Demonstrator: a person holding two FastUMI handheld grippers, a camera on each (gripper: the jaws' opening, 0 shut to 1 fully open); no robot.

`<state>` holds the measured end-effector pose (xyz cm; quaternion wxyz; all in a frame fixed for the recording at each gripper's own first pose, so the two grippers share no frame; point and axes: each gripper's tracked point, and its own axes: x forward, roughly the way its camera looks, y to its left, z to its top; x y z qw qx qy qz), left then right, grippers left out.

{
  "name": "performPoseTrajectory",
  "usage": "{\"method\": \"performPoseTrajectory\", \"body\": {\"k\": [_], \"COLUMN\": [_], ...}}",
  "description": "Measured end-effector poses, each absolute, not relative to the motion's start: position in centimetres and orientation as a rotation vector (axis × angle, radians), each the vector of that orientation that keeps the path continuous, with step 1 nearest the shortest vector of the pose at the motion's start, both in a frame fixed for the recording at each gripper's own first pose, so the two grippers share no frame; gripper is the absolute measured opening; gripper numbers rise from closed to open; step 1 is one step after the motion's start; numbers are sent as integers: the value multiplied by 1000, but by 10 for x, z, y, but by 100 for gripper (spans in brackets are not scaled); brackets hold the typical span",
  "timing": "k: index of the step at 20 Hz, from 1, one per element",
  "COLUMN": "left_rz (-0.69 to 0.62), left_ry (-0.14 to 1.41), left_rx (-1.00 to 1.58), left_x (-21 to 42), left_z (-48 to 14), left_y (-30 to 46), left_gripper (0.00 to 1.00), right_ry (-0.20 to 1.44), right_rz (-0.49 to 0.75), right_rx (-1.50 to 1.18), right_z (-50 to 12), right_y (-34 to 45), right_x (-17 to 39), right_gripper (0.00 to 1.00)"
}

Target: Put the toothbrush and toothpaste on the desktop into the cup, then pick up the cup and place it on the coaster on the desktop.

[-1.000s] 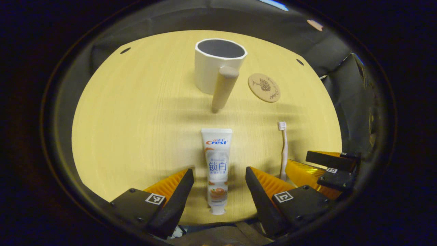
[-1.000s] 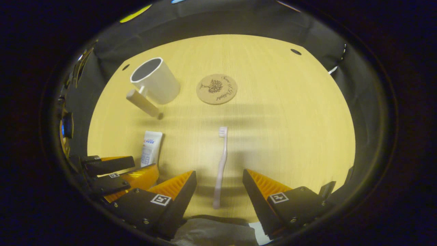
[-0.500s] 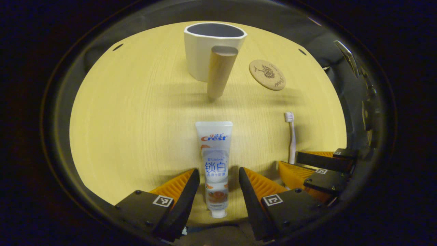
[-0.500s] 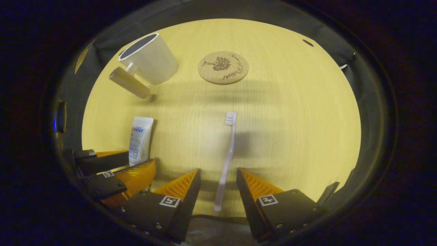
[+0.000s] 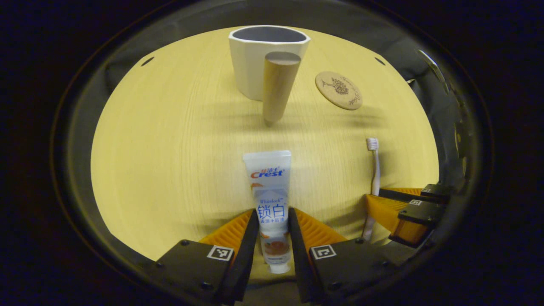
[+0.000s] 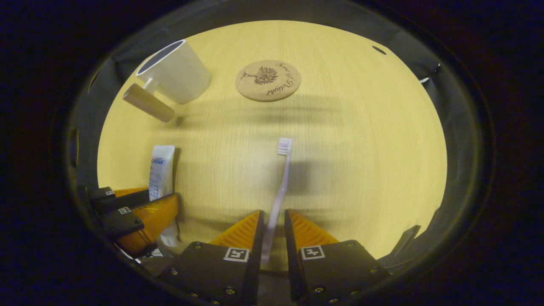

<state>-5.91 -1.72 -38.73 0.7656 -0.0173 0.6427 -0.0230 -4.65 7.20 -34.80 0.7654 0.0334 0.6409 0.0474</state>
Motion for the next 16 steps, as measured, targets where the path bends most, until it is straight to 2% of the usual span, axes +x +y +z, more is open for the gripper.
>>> {"method": "performPoseTrajectory", "body": {"k": [2, 3, 4, 5, 6, 7, 8, 12, 16], "left_rz": [-49, -61, -55, -61, -77, -89, -98, -102, -101], "left_ry": [1397, 1400, 1392, 1391, 1384, 1378, 1365, 1315, 1205], "left_rx": [-40, -31, -36, -38, -41, -44, -61, -107, -157], "left_x": [-60, -61, -59, -60, -61, -61, -61, -60, -53], "left_z": [-386, -386, -385, -386, -385, -384, -383, -376, -354], "left_y": [-17, -17, -17, -18, -18, -18, -18, -14, -16], "left_gripper": [41, 39, 39, 33, 34, 34, 28, 22, 21], "right_ry": [1398, 1400, 1398, 1393, 1366, 1370, 1355, 1305, 1195], "right_rz": [97, 113, 118, 132, 122, 129, 132, 150, 195], "right_rx": [102, 115, 129, 136, 167, 184, 196, 208, 262], "right_z": [-354, -347, -347, -346, -346, -347, -347, -340, -315], "right_y": [75, 77, 78, 78, 80, 80, 79, 78, 84], "right_x": [-47, -49, -50, -50, -46, -47, -44, -45, -36], "right_gripper": [18, 11, 11, 11, 11, 4, 4, 4, 3]}}
